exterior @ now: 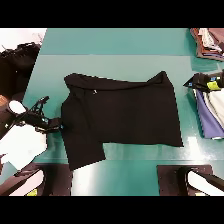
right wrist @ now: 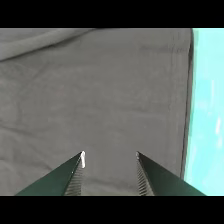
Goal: Fold the shirts.
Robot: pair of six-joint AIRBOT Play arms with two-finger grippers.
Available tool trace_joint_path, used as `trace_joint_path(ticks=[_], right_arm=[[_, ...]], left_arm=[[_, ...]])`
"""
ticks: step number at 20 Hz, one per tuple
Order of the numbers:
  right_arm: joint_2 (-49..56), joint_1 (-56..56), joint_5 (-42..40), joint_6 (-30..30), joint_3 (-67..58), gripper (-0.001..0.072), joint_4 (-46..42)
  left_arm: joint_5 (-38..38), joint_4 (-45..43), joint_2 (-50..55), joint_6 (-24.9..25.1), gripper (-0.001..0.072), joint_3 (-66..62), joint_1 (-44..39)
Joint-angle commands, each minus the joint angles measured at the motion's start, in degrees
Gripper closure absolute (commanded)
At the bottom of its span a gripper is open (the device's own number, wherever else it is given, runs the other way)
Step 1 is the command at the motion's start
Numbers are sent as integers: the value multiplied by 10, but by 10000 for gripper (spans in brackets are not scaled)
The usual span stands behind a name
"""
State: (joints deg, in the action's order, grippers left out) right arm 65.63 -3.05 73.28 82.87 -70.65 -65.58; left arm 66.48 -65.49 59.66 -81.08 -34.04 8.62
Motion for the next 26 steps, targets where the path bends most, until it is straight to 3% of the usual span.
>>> trace_joint_path(ticks=[1,2,3,6,8,13,17,24,26], right_arm=[[-38,0,-9,0,35,327,0],[-46,0,-9,0,43,327,0],[-54,0,-8,0,52,327,-2],[-82,-19,8,0,99,327,-5],[-105,-62,32,0,149,327,-6],[-155,-205,109,0,299,324,-84],[-157,-277,110,-1,405,324,-56],[-75,-205,49,0,453,326,-7],[-59,-181,36,0,453,371,-2]], left_arm=[[-31,30,-7,6,249,36,1],[-33,40,-7,14,378,36,1],[-46,53,-7,28,433,36,1],[-74,57,-7,30,449,36,1],[-76,57,-7,31,683,36,1],[-54,60,-7,31,682,-7,1],[-50,62,-7,32,683,-42,1],[-49,64,-7,32,682,-45,1],[-50,64,-7,32,682,-45,1]])
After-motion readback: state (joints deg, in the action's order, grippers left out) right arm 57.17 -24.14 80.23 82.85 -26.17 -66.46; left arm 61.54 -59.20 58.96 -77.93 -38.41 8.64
